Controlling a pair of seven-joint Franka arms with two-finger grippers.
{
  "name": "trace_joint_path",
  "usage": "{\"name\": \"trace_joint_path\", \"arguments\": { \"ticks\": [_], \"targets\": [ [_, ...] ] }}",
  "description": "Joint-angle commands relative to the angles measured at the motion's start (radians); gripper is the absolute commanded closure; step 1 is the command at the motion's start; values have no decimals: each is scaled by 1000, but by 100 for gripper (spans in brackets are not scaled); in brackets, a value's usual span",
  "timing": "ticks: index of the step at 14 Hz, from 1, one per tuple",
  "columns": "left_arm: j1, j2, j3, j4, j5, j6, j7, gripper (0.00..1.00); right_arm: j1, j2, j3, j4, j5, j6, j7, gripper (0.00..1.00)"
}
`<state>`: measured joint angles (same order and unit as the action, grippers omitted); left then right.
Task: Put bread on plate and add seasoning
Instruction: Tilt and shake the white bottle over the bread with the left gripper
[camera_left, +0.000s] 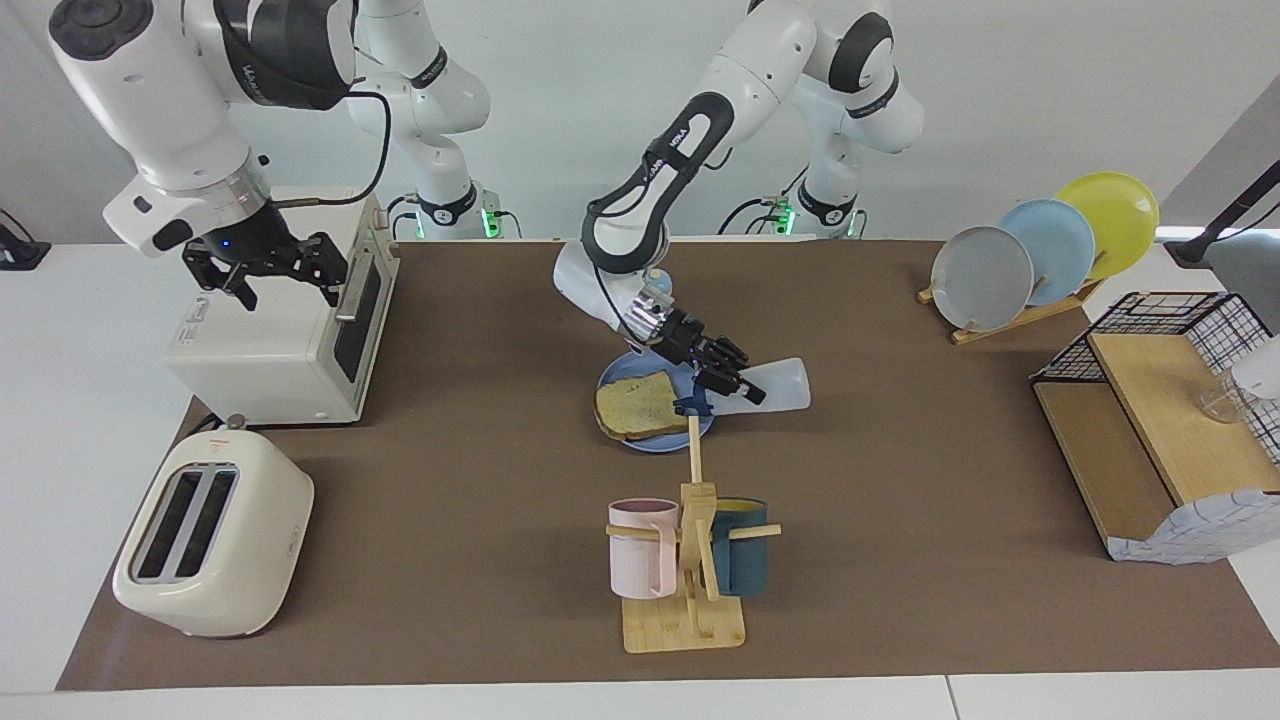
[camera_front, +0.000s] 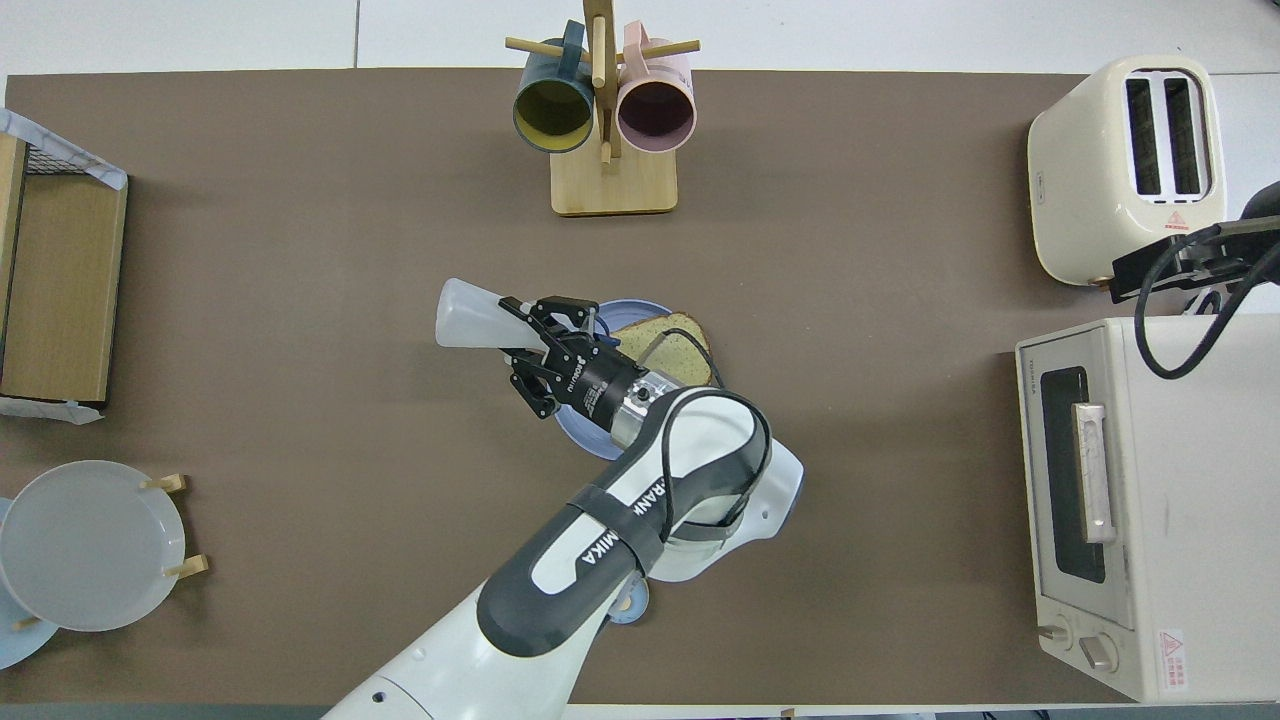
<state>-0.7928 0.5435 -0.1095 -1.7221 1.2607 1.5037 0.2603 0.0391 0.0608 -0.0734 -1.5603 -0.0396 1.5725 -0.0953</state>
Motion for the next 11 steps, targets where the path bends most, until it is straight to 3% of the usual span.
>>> {"name": "trace_joint_path", "arguments": {
  "ticks": [1,6,11],
  "targets": [
    [3,3,-2,9,14,9,-1,100,-8,-4,6,-1,4,-11,8,0],
    [-138,0,-4,25,-75,-62,0,100,-8,-4,6,-1,4,-11,8,0],
    [-70,1,-2,22,-64,-25,-4,100,-8,-4,6,-1,4,-11,8,0]
  ]
}}
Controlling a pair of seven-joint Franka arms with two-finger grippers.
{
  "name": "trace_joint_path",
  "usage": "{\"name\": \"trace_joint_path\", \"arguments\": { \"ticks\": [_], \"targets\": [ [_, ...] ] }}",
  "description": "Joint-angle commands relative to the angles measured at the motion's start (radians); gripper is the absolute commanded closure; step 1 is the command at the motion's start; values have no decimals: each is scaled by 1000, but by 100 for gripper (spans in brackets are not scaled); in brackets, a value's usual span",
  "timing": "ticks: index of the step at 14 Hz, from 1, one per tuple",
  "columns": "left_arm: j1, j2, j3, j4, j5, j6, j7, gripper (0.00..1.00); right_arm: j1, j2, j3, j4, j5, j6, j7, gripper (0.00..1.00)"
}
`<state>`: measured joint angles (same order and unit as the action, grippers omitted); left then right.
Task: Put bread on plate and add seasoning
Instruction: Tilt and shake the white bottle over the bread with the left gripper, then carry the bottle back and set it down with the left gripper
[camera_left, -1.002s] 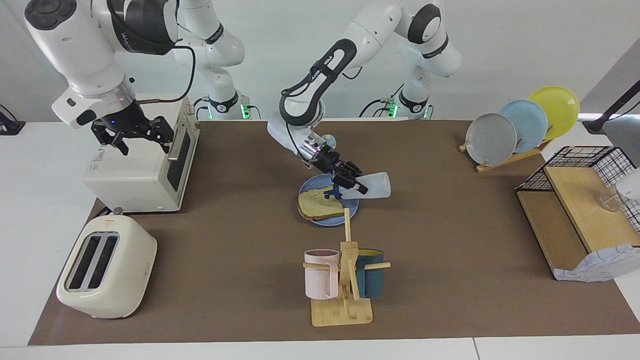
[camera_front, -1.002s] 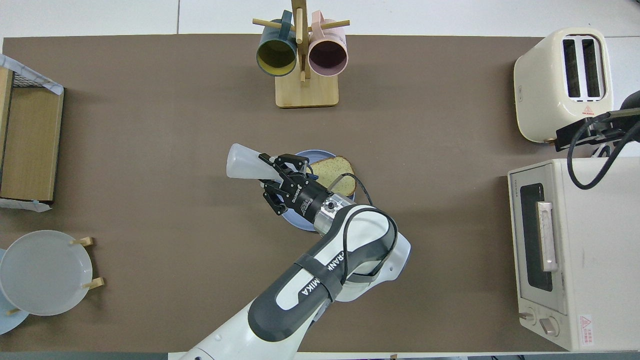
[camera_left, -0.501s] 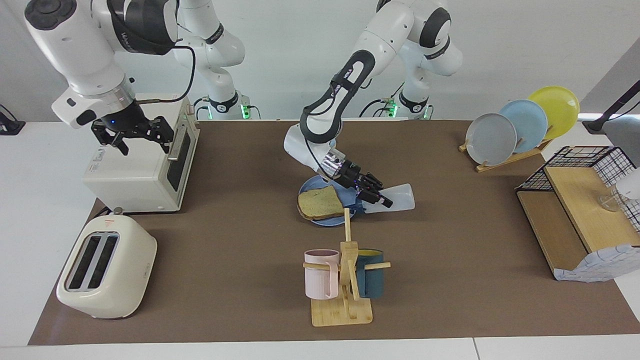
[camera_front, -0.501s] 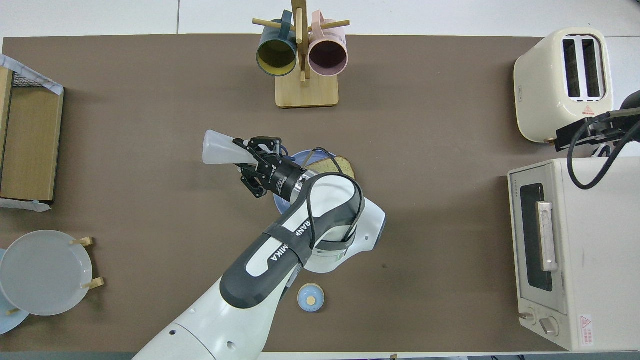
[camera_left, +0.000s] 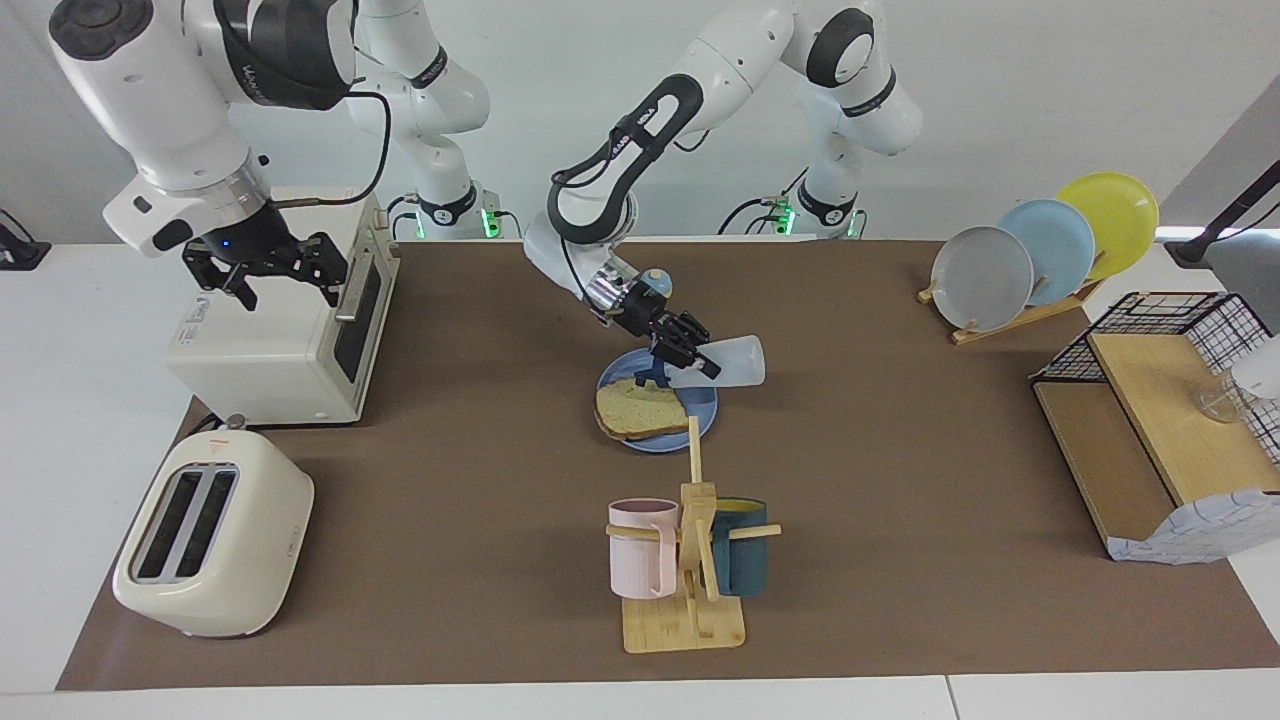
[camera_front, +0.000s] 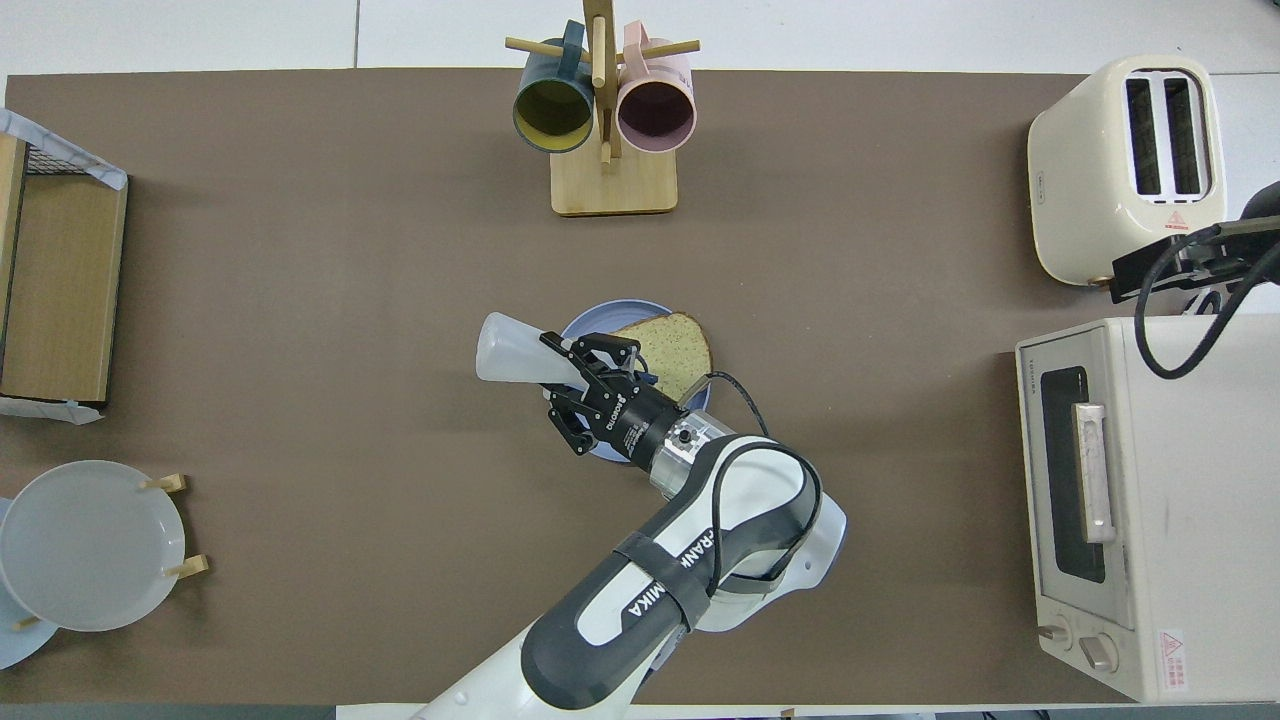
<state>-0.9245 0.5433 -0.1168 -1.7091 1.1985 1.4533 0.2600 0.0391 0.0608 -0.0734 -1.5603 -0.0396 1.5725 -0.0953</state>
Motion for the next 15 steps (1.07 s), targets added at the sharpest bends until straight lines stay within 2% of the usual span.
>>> {"name": "trace_joint_path", "arguments": {
  "ticks": [1,3,4,7,10,13,15],
  "targets": [
    [85,1,5,8,1,39,-8,100,-8,-4,6,-1,4,-11,8,0],
    [128,-28,2,-4,-13,50,-95,100,-8,-4,6,-1,4,-11,8,0],
    [160,-81,-3,-21,-51,70,-119,100,-8,-4,6,-1,4,-11,8,0],
    [266,-235,0,-40,-264,182,-122,100,-8,-4,6,-1,4,-11,8,0],
    [433,-393,2,-44,-581,327,-127,100,-8,-4,6,-1,4,-11,8,0],
    [568,-468,2,-55,-797,468,-143,100,-8,-4,6,-1,4,-11,8,0],
    [642,-514,2,-127,-888,649,-226,100,-8,-4,6,-1,4,-11,8,0]
  ]
}}
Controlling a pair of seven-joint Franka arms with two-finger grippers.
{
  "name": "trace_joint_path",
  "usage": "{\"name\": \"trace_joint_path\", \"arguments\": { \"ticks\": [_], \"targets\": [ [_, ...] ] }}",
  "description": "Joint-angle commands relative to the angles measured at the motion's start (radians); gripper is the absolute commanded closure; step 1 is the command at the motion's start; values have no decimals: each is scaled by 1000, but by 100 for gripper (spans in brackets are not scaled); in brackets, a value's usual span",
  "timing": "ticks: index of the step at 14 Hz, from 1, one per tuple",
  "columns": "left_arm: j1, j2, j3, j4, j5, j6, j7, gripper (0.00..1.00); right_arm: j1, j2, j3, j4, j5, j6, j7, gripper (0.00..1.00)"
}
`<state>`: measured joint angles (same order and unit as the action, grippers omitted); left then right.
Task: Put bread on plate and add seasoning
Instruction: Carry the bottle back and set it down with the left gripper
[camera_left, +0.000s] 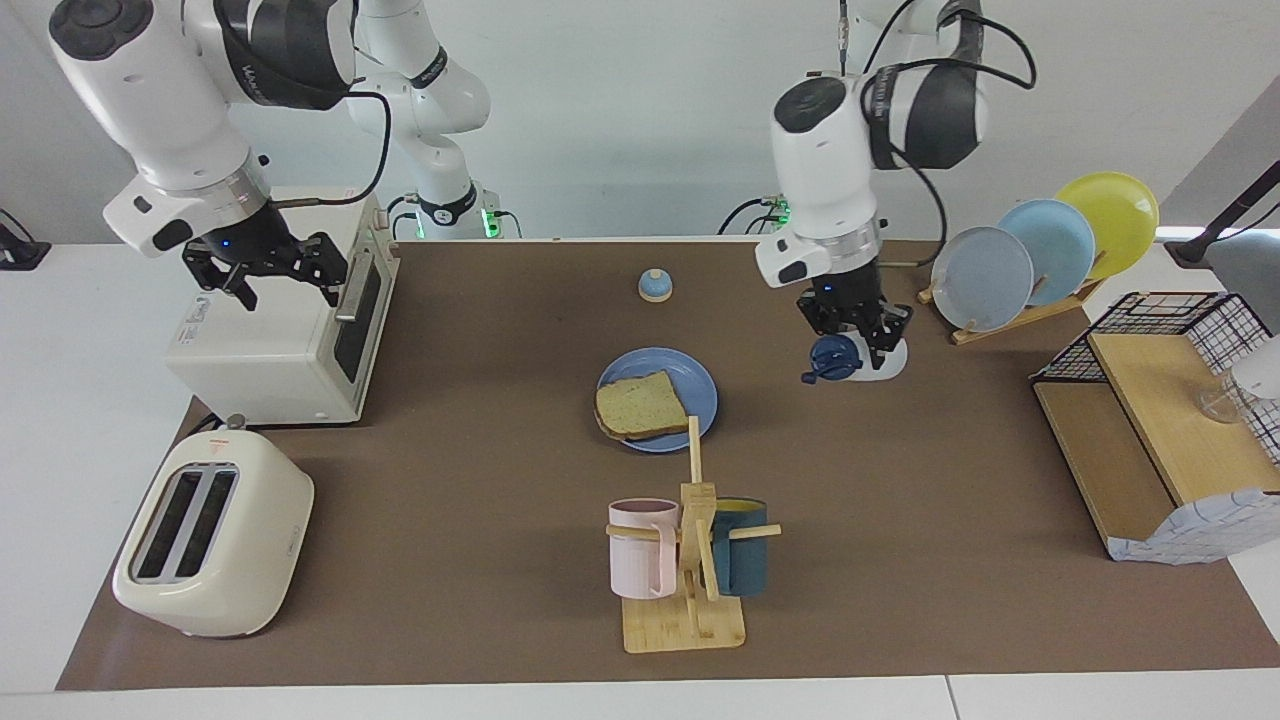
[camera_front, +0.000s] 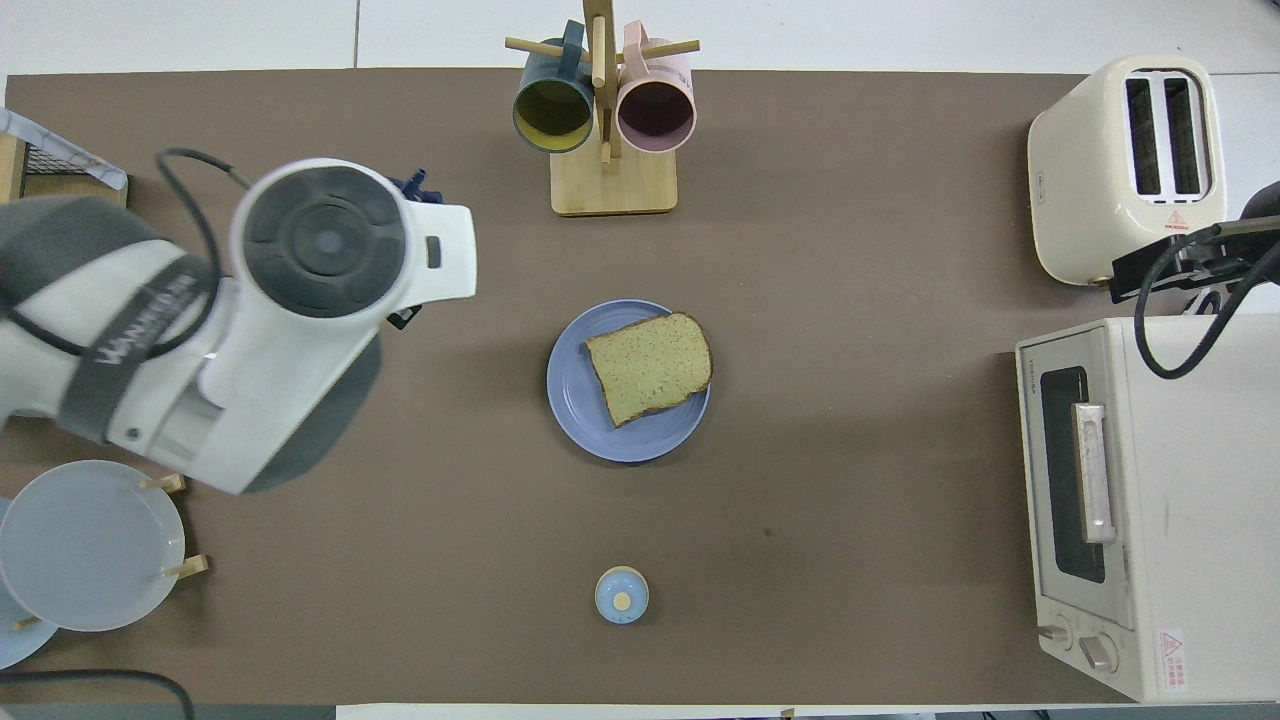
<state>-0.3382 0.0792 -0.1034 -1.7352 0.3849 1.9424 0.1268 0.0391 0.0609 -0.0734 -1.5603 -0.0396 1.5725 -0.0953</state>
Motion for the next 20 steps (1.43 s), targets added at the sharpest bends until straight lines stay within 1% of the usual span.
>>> {"name": "trace_joint_path", "arguments": {
  "ticks": [1,2,5,6,7,8,9,10,11,13,15,18,20],
  "targets": [
    [79,-61,-12,-142,-93,264,-155,100,-8,-4,6,-1,4,-11,8,0],
    [91,-71,-10,-188,-95,361,-230,100,-8,-4,6,-1,4,-11,8,0],
    [171,-99,-10,-361,-95,759,-441,100,-8,-4,6,-1,4,-11,8,0],
    [188,-89,-10,-375,-95,830,-460,100,-8,-4,6,-1,4,-11,8,0],
    [203,-67,-10,-379,-95,898,-487,100,-8,-4,6,-1,4,-11,8,0],
    [212,-24,-10,-377,-95,970,-521,100,-8,-4,6,-1,4,-11,8,0],
    [229,22,-10,-377,-95,1068,-547,100,-8,-4,6,-1,4,-12,8,0],
    [237,66,-9,-377,-95,1139,-547,100,-8,-4,6,-1,4,-11,8,0],
    [240,101,-7,-373,-92,1176,-535,100,-8,-4,6,-1,4,-11,8,0],
    [246,149,-2,-366,-65,1252,-521,100,-8,-4,6,-1,4,-11,8,0],
    [265,197,2,-345,15,1288,-516,100,-8,-4,6,-1,4,-12,8,0],
    [265,295,17,-288,61,1348,-509,100,-8,-4,6,-1,4,-11,8,0],
    [263,339,25,-250,80,1360,-509,100,-8,-4,6,-1,4,-11,8,0]
  ]
}}
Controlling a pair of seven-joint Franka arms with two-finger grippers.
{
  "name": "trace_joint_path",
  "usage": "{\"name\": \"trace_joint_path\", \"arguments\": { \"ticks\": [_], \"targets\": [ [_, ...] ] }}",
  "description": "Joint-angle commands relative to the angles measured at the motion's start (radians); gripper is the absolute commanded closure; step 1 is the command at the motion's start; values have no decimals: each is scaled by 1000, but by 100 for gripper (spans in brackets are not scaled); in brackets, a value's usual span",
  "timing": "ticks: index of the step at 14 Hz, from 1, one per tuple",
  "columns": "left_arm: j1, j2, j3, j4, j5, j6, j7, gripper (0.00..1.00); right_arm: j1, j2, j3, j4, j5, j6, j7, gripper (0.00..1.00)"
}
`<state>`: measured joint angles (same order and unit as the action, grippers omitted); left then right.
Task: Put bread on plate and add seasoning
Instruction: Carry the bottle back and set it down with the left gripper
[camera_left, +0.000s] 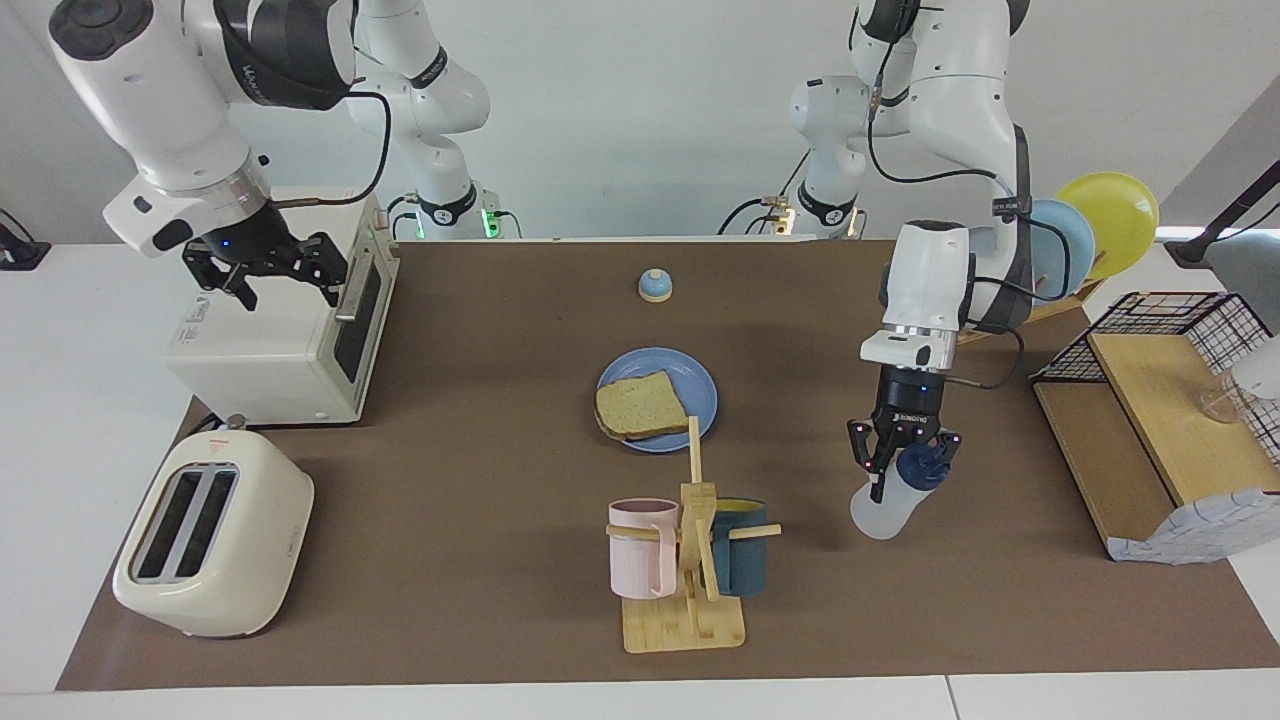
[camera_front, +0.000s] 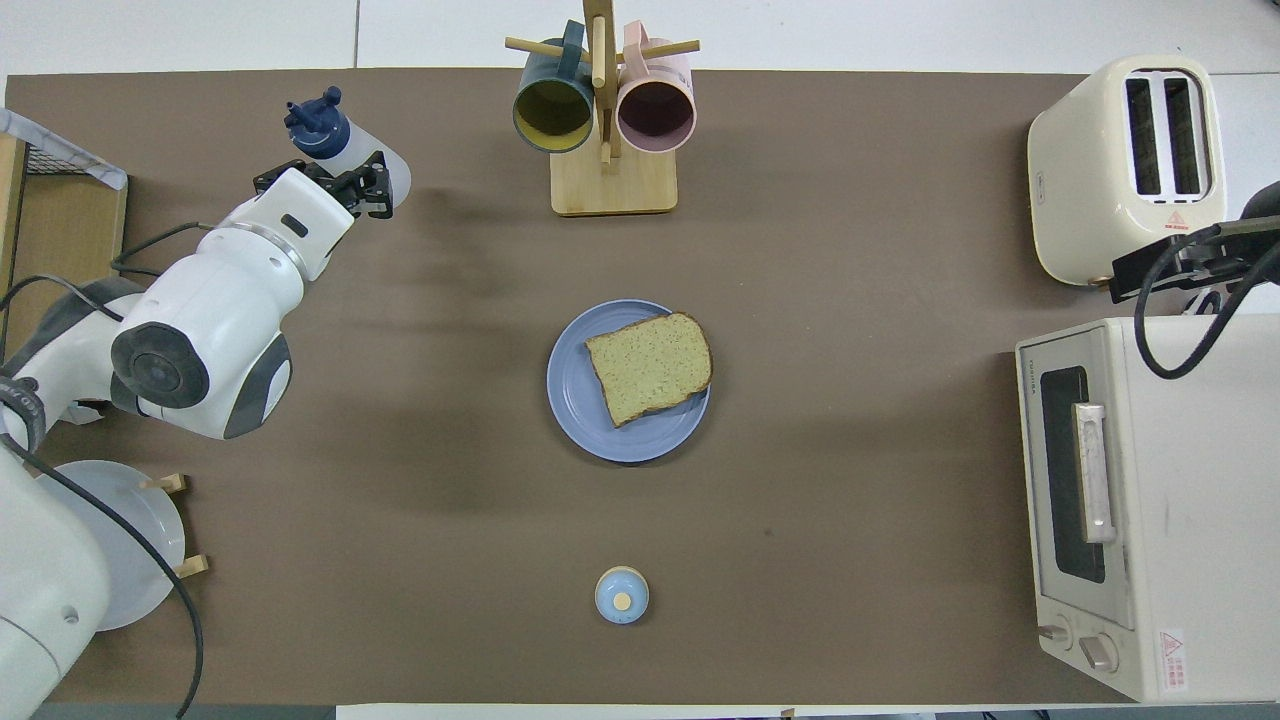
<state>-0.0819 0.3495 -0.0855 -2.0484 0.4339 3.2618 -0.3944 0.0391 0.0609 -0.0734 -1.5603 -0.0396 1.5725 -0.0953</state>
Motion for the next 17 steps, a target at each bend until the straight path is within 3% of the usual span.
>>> {"name": "trace_joint_path", "arguments": {
  "ticks": [1,8,15,17],
  "targets": [
    [-2,95,19,76,42,61,12,100,-8,-4,6,-1,4,-11,8,0],
    [-148,213,194,162,52,139,19,100,-8,-4,6,-1,4,-12,8,0],
    [-156,215,208,133,75,139,32,100,-8,-4,6,-1,4,-11,8,0],
    [-166,210,208,120,75,134,37,89,-8,-4,6,-1,4,-12,8,0]
  ]
}}
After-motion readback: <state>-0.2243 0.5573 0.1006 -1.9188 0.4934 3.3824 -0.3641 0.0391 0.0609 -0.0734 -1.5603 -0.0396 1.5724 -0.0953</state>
